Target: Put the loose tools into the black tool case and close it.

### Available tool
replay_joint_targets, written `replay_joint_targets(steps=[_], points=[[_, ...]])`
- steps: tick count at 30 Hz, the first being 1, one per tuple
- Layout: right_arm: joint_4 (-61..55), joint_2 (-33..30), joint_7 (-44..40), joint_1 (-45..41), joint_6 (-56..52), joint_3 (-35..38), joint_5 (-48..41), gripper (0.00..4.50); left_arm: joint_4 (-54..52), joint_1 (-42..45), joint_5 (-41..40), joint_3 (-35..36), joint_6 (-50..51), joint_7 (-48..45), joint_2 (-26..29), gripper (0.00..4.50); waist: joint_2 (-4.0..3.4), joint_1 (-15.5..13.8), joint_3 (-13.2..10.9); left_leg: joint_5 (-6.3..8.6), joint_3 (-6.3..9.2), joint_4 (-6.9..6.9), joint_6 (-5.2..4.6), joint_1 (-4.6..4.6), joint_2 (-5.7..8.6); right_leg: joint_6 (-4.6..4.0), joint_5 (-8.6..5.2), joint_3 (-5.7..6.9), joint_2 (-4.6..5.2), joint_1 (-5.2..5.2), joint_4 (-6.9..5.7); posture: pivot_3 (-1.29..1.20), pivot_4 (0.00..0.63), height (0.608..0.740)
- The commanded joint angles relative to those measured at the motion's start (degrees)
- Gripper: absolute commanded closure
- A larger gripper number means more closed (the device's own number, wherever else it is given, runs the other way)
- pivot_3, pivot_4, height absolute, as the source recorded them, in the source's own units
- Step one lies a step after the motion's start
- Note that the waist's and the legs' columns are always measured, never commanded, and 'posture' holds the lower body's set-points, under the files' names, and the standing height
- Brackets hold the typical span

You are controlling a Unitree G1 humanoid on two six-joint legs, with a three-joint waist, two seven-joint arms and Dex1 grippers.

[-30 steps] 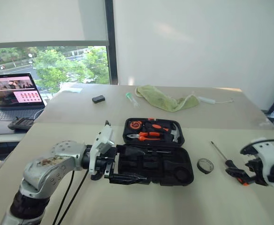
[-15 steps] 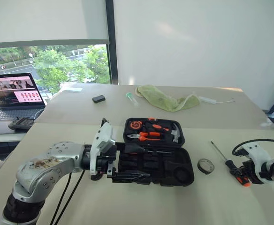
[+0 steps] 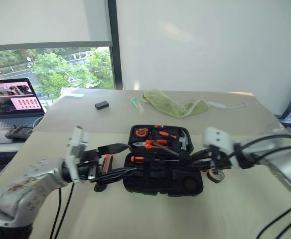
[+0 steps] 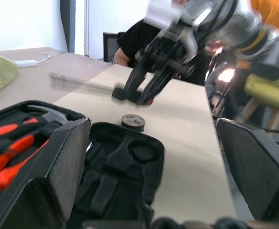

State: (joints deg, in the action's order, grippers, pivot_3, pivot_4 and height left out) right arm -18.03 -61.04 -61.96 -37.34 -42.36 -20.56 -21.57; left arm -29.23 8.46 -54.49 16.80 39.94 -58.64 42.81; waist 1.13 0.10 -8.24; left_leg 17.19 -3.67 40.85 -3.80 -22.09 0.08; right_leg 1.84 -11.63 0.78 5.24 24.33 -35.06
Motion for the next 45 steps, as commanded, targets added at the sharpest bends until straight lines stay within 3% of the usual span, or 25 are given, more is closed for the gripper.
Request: replay_joint_targets(steps=[1, 8, 21, 23, 25, 32, 36, 40, 45], points=[[9.1, 2.9, -4.6, -5.3, 7.1, -6.1, 9.4, 3.58, -0.3, -5.6, -0.6, 5.4, -1.4, -4.8, 3.5, 0.00, -0.01, -0.2, 0.0, -0.02, -0.01, 0.00, 0.04, -0.01, 0.01, 0.01, 0.00, 0.04, 0.03, 0.01, -0.01, 0.00, 0.150, 0.740], [19.9, 7.8, -12.9, -10.3, 16.2, -12.1, 18.5, 3.58, -0.2, -17.0, 2.3, 11.1, -4.6, -8.2, 5.1, 0.00, -0.05, -0.4, -0.1, -0.19, -0.10, -0.05, 0.37, -0.23, 0.02, 0.01, -0.02, 0.08, 0.08, 0.23, 0.09, 0.00, 0.150, 0.740], [23.7, 11.5, -17.9, -10.6, 18.4, -12.8, 25.3, 3.58, -2.2, -18.7, 2.1, 10.0, -6.1, -5.7, 4.1, 0.00, -0.08, -0.8, -0.1, -0.12, -0.02, -0.08, 0.40, -0.16, 0.02, -0.05, -0.01, 0.19, 0.25, 0.18, 0.00, 0.00, 0.150, 0.740], [23.5, 12.2, -17.4, -10.3, 18.7, -11.7, 25.0, 2.58, -2.3, -19.4, 2.3, 9.9, -6.4, -5.8, 3.9, 0.00, -0.08, -0.8, -0.1, -0.11, -0.02, -0.08, 0.40, -0.17, 0.03, -0.05, -0.01, 0.19, 0.28, 0.19, 0.00, 0.00, 0.150, 0.740], [22.1, 12.2, -17.0, -9.7, 18.0, -10.3, 24.7, 2.11, -2.6, -20.2, 2.5, 9.9, -6.6, -5.9, 3.6, 0.00, -0.08, -0.7, -0.1, -0.11, -0.02, -0.08, 0.40, -0.18, 0.03, -0.06, -0.02, 0.21, 0.29, 0.18, 0.02, 0.00, 0.150, 0.740], [11.2, 9.9, -20.3, -6.6, 8.5, 0.8, 13.3, 2.11, -2.1, -21.4, 3.2, 9.1, -7.8, -6.1, 2.8, 0.00, -0.12, -0.6, -0.1, -0.07, -0.02, -0.16, 0.48, -0.26, -0.04, -0.10, -0.05, 0.17, 0.26, 0.38, 0.00, 0.00, 0.150, 0.740], [7.7, 13.4, -14.4, -2.1, 1.1, 10.4, 5.5, 3.17, -1.4, -21.0, 3.3, 8.3, -8.3, -4.9, 2.0, 0.00, -0.12, -0.6, -0.1, 0.01, -0.01, -0.17, 0.37, -0.24, -0.06, -0.13, -0.03, 0.13, 0.58, 0.37, -0.03, 0.00, 0.150, 0.740], [4.7, 21.5, -2.5, 9.4, 3.1, 18.4, 3.0, 4.41, -0.9, -20.6, 3.9, 7.2, -9.0, -3.4, 0.6, 0.00, -0.04, -0.8, -0.1, 0.09, 0.20, -0.19, 0.24, -0.14, -0.05, -0.14, -0.03, 0.15, 0.81, 0.17, -0.02, 0.00, 0.150, 0.740], [7.7, 29.0, 10.3, 17.6, 9.1, 17.0, 9.0, 4.41, -1.0, -20.4, 4.2, 6.4, -9.2, -2.3, -0.4, 0.00, -0.13, -0.5, -0.1, -0.11, 0.15, -0.20, 0.58, -0.20, 0.05, -0.14, -0.02, 0.16, 0.84, 0.30, -0.15, 0.00, 0.150, 0.740]])
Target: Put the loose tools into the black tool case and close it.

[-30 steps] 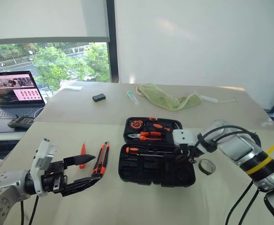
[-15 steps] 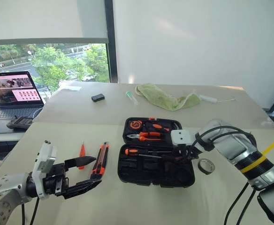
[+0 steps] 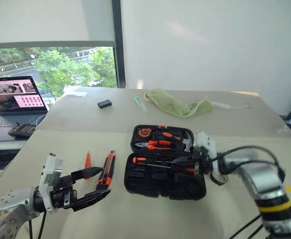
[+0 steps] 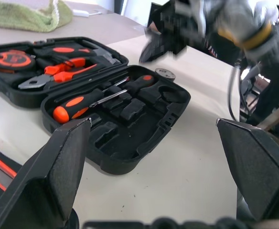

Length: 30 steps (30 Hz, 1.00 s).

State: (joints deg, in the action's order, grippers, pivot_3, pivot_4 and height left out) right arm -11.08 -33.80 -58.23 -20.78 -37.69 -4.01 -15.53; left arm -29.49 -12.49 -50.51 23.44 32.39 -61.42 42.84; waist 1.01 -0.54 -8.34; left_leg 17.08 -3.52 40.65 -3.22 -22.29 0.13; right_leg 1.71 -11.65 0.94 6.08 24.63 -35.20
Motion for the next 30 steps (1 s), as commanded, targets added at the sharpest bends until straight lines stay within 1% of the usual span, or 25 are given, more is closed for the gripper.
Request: replay_joint_targets(steps=[1, 3, 4, 5, 9, 12, 13, 15, 16, 17, 18, 19, 20, 21, 22, 23, 24, 26, 27, 28, 30], points=[[1.8, 2.1, 7.7, 1.7, 5.5, -1.2, 4.6, 4.41, -0.6, 0.8, 0.3, -0.3, -1.7, 0.6, -0.5, 0.00, -0.01, 0.2, 0.0, -0.01, -0.04, 0.00, 0.01, 0.04, 0.00, 0.00, 0.01, 0.00, -0.03, 0.00, -0.02, 0.00, 0.150, 0.740], [3.3, 2.1, 8.7, 2.1, 6.4, -3.3, 6.4, 4.41, -0.5, 1.2, 0.4, -0.5, -1.6, 0.8, -0.5, 0.00, -0.02, 0.5, 0.0, 0.00, -0.10, 0.00, -0.01, 0.16, 0.00, -0.01, 0.01, 0.01, -0.19, -0.09, -0.04, 0.00, 0.150, 0.740], [5.1, 1.4, 8.8, 2.3, 6.9, -6.0, 8.7, 4.41, -0.4, 1.4, 0.4, -0.5, -1.7, 0.9, -0.5, 0.00, -0.02, 0.6, 0.0, 0.02, -0.10, 0.00, -0.04, 0.30, -0.02, -0.01, 0.01, 0.02, -0.49, -0.25, -0.03, 0.00, 0.150, 0.740], [6.7, 0.5, 8.5, 2.2, 6.4, -8.4, 10.4, 4.41, -0.4, 1.6, 0.3, -0.5, -1.6, 1.1, -0.5, 0.00, 0.00, 0.7, 0.0, 0.19, -0.09, 0.00, -0.34, 0.45, -0.06, -0.03, 0.00, 0.03, -0.57, -0.38, 0.01, 0.00, 0.150, 0.740], [9.6, -3.1, 4.2, 1.8, 7.9, -15.1, 13.6, 4.41, -0.2, 1.9, 0.8, -0.7, -1.7, 1.3, -0.4, 0.00, 0.15, 0.8, 0.3, 0.23, -0.10, 0.00, -0.41, 1.01, -0.11, -0.48, -0.25, -0.01, -0.63, -0.63, 0.01, 0.00, 0.150, 0.740], [11.2, -4.0, 3.8, 1.2, 10.6, -18.1, 16.1, 4.41, 0.1, 2.4, 0.7, -0.8, -1.1, 2.4, -0.7, 0.00, 0.31, 0.4, 0.7, 0.25, -0.08, -0.04, -0.43, 1.19, -0.14, -0.53, -0.30, 0.02, -0.64, -0.73, 0.04, 0.00, 0.150, 0.740], [11.5, -3.8, 4.3, 1.1, 11.4, -18.1, 16.4, 4.41, 0.1, 2.6, 0.6, -0.8, -0.8, 3.3, -0.9, 0.00, 0.55, 0.2, 0.8, 0.25, -0.08, -0.09, -0.43, 1.23, -0.14, -0.53, -0.30, 0.02, -0.64, -0.75, 0.04, 0.00, 0.150, 0.740], [10.5, -2.0, 6.8, 1.2, 14.6, -14.2, 14.4, 4.41, -0.4, 3.5, 1.0, -1.4, 0.9, 8.1, -1.9, 0.00, 0.88, 0.1, 1.0, 0.25, -0.07, -0.19, -0.42, 1.41, -0.17, -0.54, -0.30, 0.01, -0.65, -0.95, 0.11, 0.00, 0.150, 0.740], [8.2, -0.7, 7.2, 1.8, 18.0, -10.5, 11.2, 4.41, -0.9, 4.2, 1.0, -1.6, 2.1, 11.4, -2.5, 0.00, 0.92, 0.0, 1.0, 0.26, -0.05, -0.24, -0.42, 1.57, -0.18, -0.54, -0.30, 0.02, -0.64, -1.15, 0.19, 0.00, 0.150, 0.740], [5.4, 0.2, 6.5, 2.6, 20.7, -7.1, 7.5, 4.41, -1.5, 4.7, 1.5, -1.8, 2.9, 14.3, -3.1, 0.00, 0.97, -0.1, 1.0, 0.27, -0.05, -0.30, -0.40, 1.71, -0.20, -0.54, -0.30, -0.01, -0.55, -1.29, 0.22, 0.00, 0.150, 0.740], [1.1, 0.9, 5.7, 3.3, 19.8, -2.1, 2.1, 4.41, -2.0, 5.8, 2.8, -2.2, 3.7, 19.2, -4.4, 0.00, 0.97, -0.3, 1.0, 0.34, -0.03, -0.42, -0.27, 1.85, -0.23, -0.54, -0.31, -0.04, -0.34, -1.43, 0.28, 0.00, 0.150, 0.740], [-3.0, 1.4, 5.4, 4.1, 16.8, 2.8, -3.9, 4.41, -2.4, 7.0, 2.9, -2.4, 5.9, 24.2, -5.3, 0.00, 0.99, -0.3, 0.8, 0.52, 0.01, -0.48, 0.04, 1.84, -0.20, -0.52, -0.31, -0.04, -0.14, -1.44, 0.29, 0.00, 0.150, 0.740], [-7.3, 0.8, 3.9, 5.5, 14.1, 6.5, -9.8, 4.17, -3.1, 8.3, 5.5, -3.4, 9.5, 29.7, -4.8, 0.00, 0.67, -0.4, 0.5, 0.52, 0.01, -0.48, 0.04, 1.80, -0.16, -0.34, -0.21, -0.04, -0.09, -1.40, 0.25, 0.00, 0.150, 0.740], [-10.3, -0.2, 2.9, 6.8, 12.3, 8.2, -12.9, 3.90, -3.5, 9.5, 7.6, -4.5, 12.6, 34.3, -4.3, 0.00, 0.28, -0.4, 0.3, 0.50, -0.02, -0.47, 0.04, 1.51, -0.10, -0.06, -0.03, -0.06, -0.07, -1.39, 0.20, 0.00, 0.150, 0.740], [-13.4, -1.3, 2.3, 8.5, 11.0, 10.0, -15.7, 3.68, -3.7, 11.2, 7.5, -5.4, 16.9, 38.0, -4.0, 0.00, 0.16, -0.4, 0.3, 0.32, -0.03, -0.47, -0.05, 0.98, 0.04, 0.08, 0.06, -0.07, 0.03, -0.76, 0.09, 0.00, 0.150, 0.740], [-16.1, -2.5, 1.8, 10.0, 10.0, 11.4, -17.8, 3.35, -3.5, 12.9, 6.7, -5.9, 20.9, 40.8, -4.1, 0.00, 0.12, -0.5, 0.3, 0.00, -0.03, -0.50, -0.37, 0.63, 0.06, 0.13, 0.11, -0.10, -0.06, -0.35, 0.02, 0.00, 0.150, 0.740], [-18.4, -3.8, 1.7, 11.4, 9.4, 12.5, -18.8, 3.03, -3.0, 14.8, 5.2, -6.2, 24.3, 42.9, -4.6, 0.00, 0.16, -0.4, 0.3, -0.18, 0.03, -0.57, -0.07, 0.51, 0.04, 0.11, 0.10, -0.03, -0.15, -0.28, 0.02, 0.00, 0.150, 0.740], [-21.9, -6.0, 1.6, 13.7, 8.3, 14.6, -21.1, 2.30, -3.5, 17.6, 3.9, -7.3, 28.5, 45.7, -5.6, 0.00, 0.26, -0.2, 0.3, -0.27, 0.10, -0.83, 0.18, 0.51, -0.04, 0.03, 0.06, 0.00, -0.58, -0.29, 0.18, 0.00, 0.150, 0.740], [-23.5, -7.0, 1.7, 14.7, 7.7, 16.0, -22.6, 2.01, -4.1, 19.3, 3.8, -8.4, 30.7, 47.7, -6.3, 0.00, 0.27, -0.1, 0.3, -0.15, 0.14, -0.87, 0.09, 0.50, -0.09, -0.04, 0.01, -0.02, -0.60, -0.28, 0.19, 0.00, 0.150, 0.740], [-24.9, -7.9, 1.8, 15.6, 7.3, 17.2, -23.8, 1.60, -4.3, 21.0, 3.8, -8.8, 33.8, 50.4, -7.6, 0.00, 0.26, -0.1, 0.3, -0.03, 0.14, -0.89, -0.03, 0.51, -0.13, -0.08, -0.01, -0.04, -0.57, -0.27, 0.19, 0.00, 0.150, 0.740], [-27.4, -10.3, 1.3, 18.1, 6.1, 20.8, -26.5, 0.94, -4.5, 25.8, 4.2, -11.4, 39.8, 55.0, -10.4, 0.00, 0.26, -0.1, 0.3, -0.02, 0.13, -0.88, -0.04, 0.48, -0.11, -0.09, -0.02, -0.07, -0.56, -0.25, 0.21, 0.00, 0.150, 0.740]])
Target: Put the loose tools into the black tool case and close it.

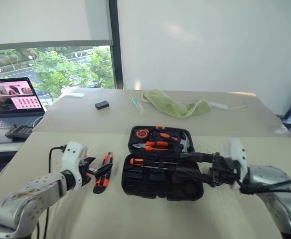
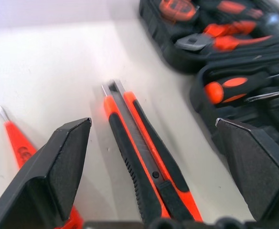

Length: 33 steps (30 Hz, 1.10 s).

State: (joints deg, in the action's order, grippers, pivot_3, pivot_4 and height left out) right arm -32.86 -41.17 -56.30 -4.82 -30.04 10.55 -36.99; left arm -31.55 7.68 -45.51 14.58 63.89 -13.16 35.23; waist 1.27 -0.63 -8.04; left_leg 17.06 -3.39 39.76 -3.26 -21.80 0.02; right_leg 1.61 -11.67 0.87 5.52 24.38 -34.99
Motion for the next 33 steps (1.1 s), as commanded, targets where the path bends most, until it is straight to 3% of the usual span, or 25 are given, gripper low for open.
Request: replay_joint_targets(steps=[1, 2, 4, 12, 20, 23, 28, 32, 33], points=[[-6.6, -4.3, -1.5, 3.7, -2.1, 7.9, -6.2, 0.81, -1.8, 7.5, 0.4, -2.9, 11.2, 9.3, -4.1, 0.00, 0.08, 0.0, -0.1, 0.00, 0.00, 0.00, 0.00, 0.00, 0.00, 0.00, 0.00, 0.00, 0.00, 0.00, 0.00, 0.00, 0.150, 0.740], [-7.3, -5.3, -2.0, 4.7, -2.4, 9.1, -7.0, 0.28, -1.4, 8.8, 1.4, -2.9, 13.2, 10.9, -4.8, 0.00, 0.08, -0.2, -0.1, 0.00, -0.03, 0.04, -0.03, 0.04, 0.02, 0.00, 0.00, -0.02, 0.01, -0.03, 0.00, 0.00, 0.150, 0.740], [-8.4, -6.9, -2.3, 6.3, -2.5, 10.8, -8.5, 0.01, -0.9, 10.9, 2.7, -1.9, 16.5, 13.1, -6.1, 0.00, 0.17, -0.2, -0.1, -0.02, 0.02, 0.08, -0.12, 0.02, 0.05, 0.02, 0.01, 0.00, -0.02, -0.10, -0.01, 0.00, 0.150, 0.740], [-11.4, -8.1, -1.9, 10.9, -0.4, 14.1, -10.1, 0.01, -0.7, 14.6, 10.5, 4.9, 22.2, 20.3, -11.0, 0.00, 0.24, -0.1, -0.1, -0.06, 0.03, 0.07, -0.05, 0.05, 0.03, 0.00, 0.00, -0.03, -0.11, -0.11, -0.03, 0.00, 0.150, 0.740], [-12.1, -8.7, -2.4, 11.9, 1.1, 14.4, -9.7, 0.01, 3.3, 14.0, 17.3, 6.2, 26.5, 20.6, -14.2, 0.00, 0.32, -0.5, -0.2, -0.07, 0.02, 0.12, -0.06, 0.03, 0.07, 0.01, 0.01, 0.02, -0.10, -0.12, -0.03, 0.00, 0.150, 0.740], [-12.0, -9.0, -2.3, 11.9, 1.3, 14.5, -9.7, 0.00, 5.0, 12.5, 19.1, 5.3, 26.7, 20.1, -15.1, 0.61, 0.33, -0.6, -0.2, -0.08, 0.02, 0.12, -0.04, 0.01, 0.07, 0.01, 0.01, 0.01, -0.09, -0.11, -0.02, 0.00, 0.150, 0.740], [-11.9, -9.1, -2.1, 12.0, 1.9, 14.3, -9.4, 0.00, 5.3, 11.0, 21.4, 5.7, 25.3, 18.6, -16.3, 2.58, 0.27, -0.7, -0.1, -0.07, 0.02, 0.10, -0.04, 0.12, 0.05, 0.00, 0.00, -0.12, 0.12, -0.15, -0.04, 0.00, 0.150, 0.740], [-12.1, -8.7, -1.3, 12.3, 2.6, 14.5, -8.8, 0.00, 3.9, 11.0, 20.1, 8.9, 18.0, 14.1, -16.8, 4.02, 0.27, -0.9, -0.1, -0.06, 0.02, 0.09, -0.04, 0.11, 0.06, -0.01, 0.00, -0.11, 0.49, -0.14, -0.05, 0.00, 0.150, 0.740], [-12.2, -8.5, -1.0, 12.9, 2.9, 14.6, -8.4, 0.00, 3.2, 12.1, 18.1, 9.2, 13.9, 9.9, -15.6, 4.06, 0.28, -1.0, -0.1, -0.06, 0.02, 0.09, -0.04, 0.08, 0.06, -0.01, 0.00, -0.09, 0.51, -0.13, -0.04, 0.00, 0.150, 0.740]])
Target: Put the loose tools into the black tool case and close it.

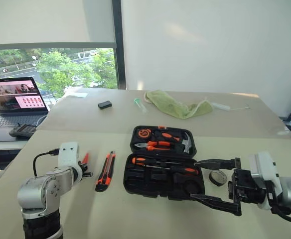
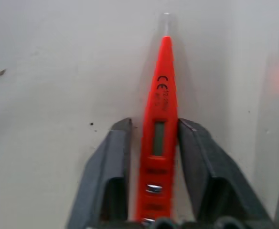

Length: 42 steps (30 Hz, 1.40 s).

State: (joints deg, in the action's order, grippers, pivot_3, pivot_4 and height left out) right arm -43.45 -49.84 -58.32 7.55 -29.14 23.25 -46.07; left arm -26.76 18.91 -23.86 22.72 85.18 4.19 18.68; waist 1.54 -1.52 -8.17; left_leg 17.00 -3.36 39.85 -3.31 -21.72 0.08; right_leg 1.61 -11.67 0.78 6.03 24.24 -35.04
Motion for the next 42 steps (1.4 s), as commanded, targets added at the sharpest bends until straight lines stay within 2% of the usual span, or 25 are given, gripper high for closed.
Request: replay_joint_targets(steps=[1, 3, 6, 7, 9, 11, 15, 21, 25, 32, 39, 42], points=[[-1.7, 0.5, 1.4, 1.2, 2.2, 2.1, 1.2, 0.00, -2.2, 2.6, -7.0, 2.1, -10.2, -12.3, 1.5, 4.06, 0.08, -0.4, 0.0, 0.00, 0.00, 0.01, 0.00, -0.04, 0.01, 0.00, 0.00, 0.03, 0.03, 0.02, 0.00, 0.00, 0.150, 0.740], [-1.9, 0.7, 2.0, 2.4, 2.6, 2.5, 2.0, 0.00, -2.3, 5.0, -11.7, 2.6, -12.9, -19.5, 3.1, 4.06, 0.20, -0.8, -0.1, -0.05, 0.04, 0.06, 0.06, -0.24, 0.00, -0.03, 0.01, 0.13, 0.04, 0.13, 0.00, 0.00, 0.150, 0.740], [-2.7, 1.2, 3.1, 4.9, 2.8, 3.7, 2.6, 0.00, -1.6, 6.3, -14.9, -7.2, -18.5, -36.3, 12.4, 4.06, 0.19, -0.8, -0.1, -0.26, 0.08, 0.11, 0.40, -0.33, 0.02, -0.04, 0.01, 0.19, 0.03, 0.16, 0.04, 0.00, 0.150, 0.740], [-3.2, 1.7, 3.6, 6.6, 2.9, 4.9, 2.9, 0.00, -0.5, 7.9, -15.1, -13.0, -21.8, -44.7, 16.1, 4.06, 0.13, -0.7, 0.0, -0.26, 0.06, 0.10, 0.40, -0.31, 0.04, -0.07, -0.01, 0.19, -0.03, 0.14, 0.04, 0.00, 0.150, 0.740], [-4.2, 2.4, 4.2, 9.5, 3.0, 6.6, 3.7, 0.00, 2.4, 10.6, -13.1, -22.5, -28.7, -57.2, 21.4, 4.06, 0.04, -0.8, 0.0, -0.24, -0.04, 0.04, 0.35, -0.26, 0.11, -0.14, -0.08, 0.21, -0.30, 0.08, 0.07, 0.00, 0.150, 0.740], [-5.2, 3.1, 4.3, 12.8, 3.2, 8.4, 4.5, 0.00, 7.6, 12.9, -5.9, -31.4, -40.0, -65.9, 24.5, 4.06, 0.03, -0.8, 0.0, -0.20, -0.16, 0.07, 0.26, -0.24, 0.14, -0.22, -0.17, 0.22, -0.53, 0.08, 0.10, 0.00, 0.150, 0.740], [-7.7, 5.3, 4.2, 19.5, 3.4, 13.2, 4.6, 0.00, 18.6, 18.3, 4.0, -41.9, -56.2, -75.8, 24.6, 4.06, 0.05, -0.6, 0.0, 0.04, -0.30, 0.10, -0.21, -0.17, 0.07, -0.29, -0.20, 0.04, -0.69, 0.08, 0.08, 0.00, 0.150, 0.740], [-10.5, 10.2, 2.8, 30.7, 5.1, 22.1, 4.3, 0.00, 32.2, 24.4, 14.5, -50.3, -65.9, -78.0, 18.9, 4.06, 0.04, -0.9, 0.0, 0.08, -0.25, 0.34, -0.36, -0.26, 0.03, 0.03, -0.06, 0.09, -0.82, 0.02, 0.05, 0.00, 0.150, 0.740], [-12.2, 11.5, 3.7, 33.2, 5.8, 23.2, 3.8, 0.00, 37.5, 25.6, 17.8, -51.6, -69.8, -79.2, 16.4, 4.06, 0.06, -0.4, 0.0, 0.20, -0.28, 0.59, -0.55, -0.35, 0.04, 0.23, -0.02, 0.04, -0.81, 0.00, 0.06, 0.00, 0.150, 0.740], [-14.2, 12.7, 5.2, 35.4, 6.5, 23.3, 3.3, 0.00, 41.8, 27.1, 22.4, -52.4, -73.3, -79.4, 12.7, 4.06, 0.04, -0.2, 0.0, 0.22, -0.28, 0.69, -0.58, -0.35, 0.02, 0.29, 0.00, 0.01, -0.77, 0.01, 0.02, 0.00, 0.150, 0.740], [-14.6, 12.9, 6.2, 36.1, 6.9, 23.0, 3.2, 0.00, 39.6, 27.7, 23.3, -52.3, -69.9, -81.5, 11.8, 4.06, 0.04, -0.6, 0.0, 0.25, -0.27, 0.86, -0.64, -0.39, 0.00, 0.30, 0.01, 0.03, -0.76, 0.00, -0.02, 0.00, 0.150, 0.740], [-14.6, 12.8, 6.6, 35.9, 7.0, 22.5, 3.4, 0.00, 38.0, 27.5, 22.7, -50.5, -69.2, -80.5, 11.9, 2.56, 0.04, -0.6, 0.0, 0.27, -0.27, 0.89, -0.66, -0.41, -0.01, 0.32, 0.00, 0.03, -0.76, 0.01, -0.02, 0.00, 0.150, 0.740]])
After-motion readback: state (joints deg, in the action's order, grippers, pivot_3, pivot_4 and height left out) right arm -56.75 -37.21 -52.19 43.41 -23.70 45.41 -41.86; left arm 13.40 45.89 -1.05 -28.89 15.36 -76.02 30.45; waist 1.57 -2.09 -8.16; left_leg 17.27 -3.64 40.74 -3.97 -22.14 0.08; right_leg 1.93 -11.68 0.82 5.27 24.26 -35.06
